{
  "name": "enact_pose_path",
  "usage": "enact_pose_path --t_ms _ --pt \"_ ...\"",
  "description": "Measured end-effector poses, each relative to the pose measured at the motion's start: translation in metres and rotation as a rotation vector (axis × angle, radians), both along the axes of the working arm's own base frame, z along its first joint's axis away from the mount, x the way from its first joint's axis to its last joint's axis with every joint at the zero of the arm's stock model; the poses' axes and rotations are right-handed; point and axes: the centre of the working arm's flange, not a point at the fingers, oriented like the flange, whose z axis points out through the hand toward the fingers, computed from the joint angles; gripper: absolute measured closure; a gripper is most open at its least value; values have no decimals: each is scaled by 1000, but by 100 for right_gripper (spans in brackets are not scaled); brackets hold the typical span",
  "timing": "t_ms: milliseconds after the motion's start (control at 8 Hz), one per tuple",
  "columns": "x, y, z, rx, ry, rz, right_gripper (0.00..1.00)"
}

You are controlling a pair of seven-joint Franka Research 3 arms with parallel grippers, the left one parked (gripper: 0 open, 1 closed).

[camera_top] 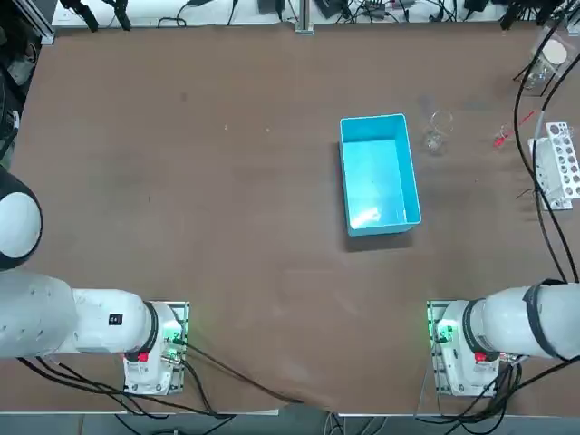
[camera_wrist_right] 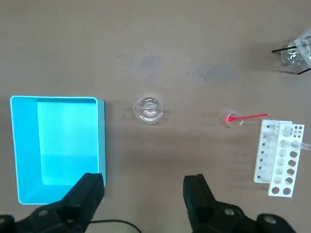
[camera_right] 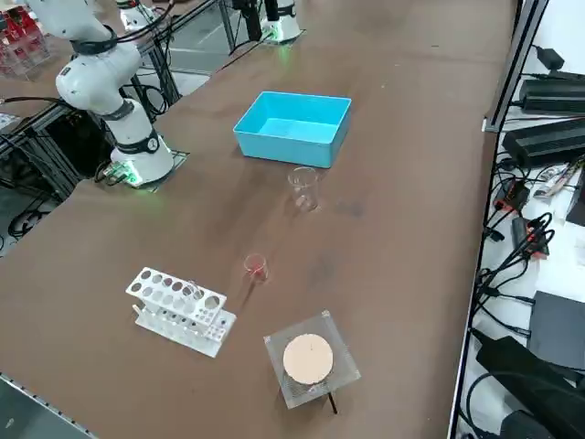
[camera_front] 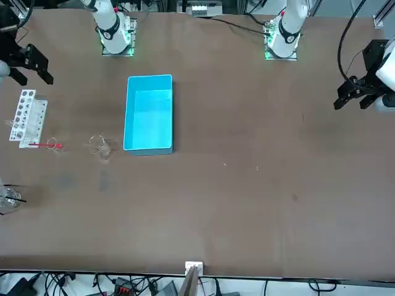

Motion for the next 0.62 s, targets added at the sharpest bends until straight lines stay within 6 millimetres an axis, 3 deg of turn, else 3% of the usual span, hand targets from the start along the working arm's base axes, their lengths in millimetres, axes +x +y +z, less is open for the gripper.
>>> enact_pose_path --t_ms 625 --pt "17 1 -2 -2 -2 -23 0"
